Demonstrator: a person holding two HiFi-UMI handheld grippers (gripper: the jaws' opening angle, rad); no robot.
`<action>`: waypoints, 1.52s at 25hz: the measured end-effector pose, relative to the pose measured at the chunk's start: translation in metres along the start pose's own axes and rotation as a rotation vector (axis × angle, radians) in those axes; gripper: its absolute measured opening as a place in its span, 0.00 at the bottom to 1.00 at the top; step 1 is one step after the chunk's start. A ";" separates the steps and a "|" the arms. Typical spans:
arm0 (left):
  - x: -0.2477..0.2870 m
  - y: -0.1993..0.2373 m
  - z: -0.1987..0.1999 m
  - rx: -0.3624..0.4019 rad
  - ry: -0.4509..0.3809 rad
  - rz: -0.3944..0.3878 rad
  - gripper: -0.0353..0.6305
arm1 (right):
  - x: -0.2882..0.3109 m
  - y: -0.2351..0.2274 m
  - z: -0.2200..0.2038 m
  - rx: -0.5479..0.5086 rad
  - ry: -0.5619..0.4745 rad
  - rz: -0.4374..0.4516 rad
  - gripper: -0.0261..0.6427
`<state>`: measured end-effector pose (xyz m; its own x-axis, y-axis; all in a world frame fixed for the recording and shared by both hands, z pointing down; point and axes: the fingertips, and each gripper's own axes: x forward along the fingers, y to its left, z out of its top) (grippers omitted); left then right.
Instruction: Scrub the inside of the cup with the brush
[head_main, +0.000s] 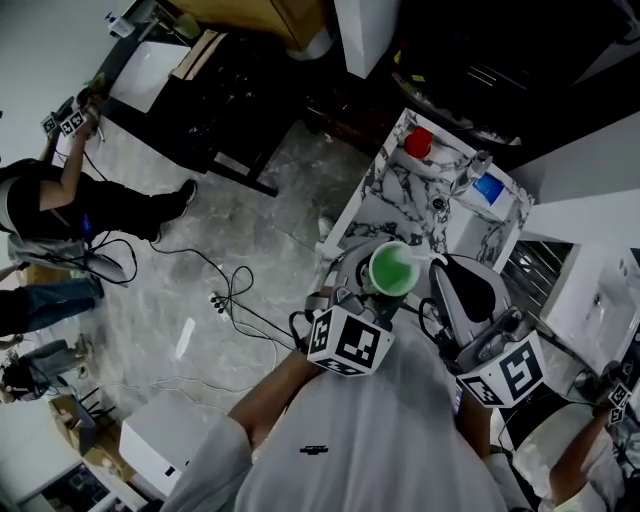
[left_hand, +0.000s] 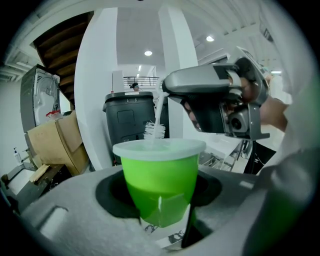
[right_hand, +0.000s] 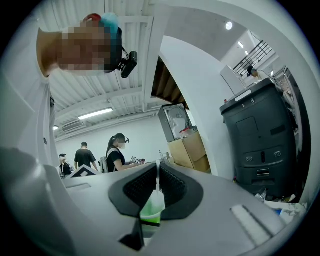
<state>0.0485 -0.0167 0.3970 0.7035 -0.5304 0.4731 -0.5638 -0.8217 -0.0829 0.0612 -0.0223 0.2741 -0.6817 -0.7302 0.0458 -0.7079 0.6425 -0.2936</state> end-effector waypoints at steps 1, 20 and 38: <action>0.000 -0.001 0.000 0.003 0.001 -0.002 0.41 | 0.002 0.003 0.001 0.001 -0.005 0.011 0.08; 0.006 0.004 0.007 0.025 -0.001 0.013 0.41 | 0.011 0.025 0.008 0.083 0.013 0.205 0.07; -0.002 0.003 0.013 0.026 -0.024 0.026 0.41 | -0.011 0.002 0.006 -0.037 0.038 0.129 0.07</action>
<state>0.0513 -0.0213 0.3840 0.6992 -0.5563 0.4491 -0.5710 -0.8125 -0.1175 0.0681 -0.0145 0.2669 -0.7732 -0.6325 0.0460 -0.6200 0.7388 -0.2642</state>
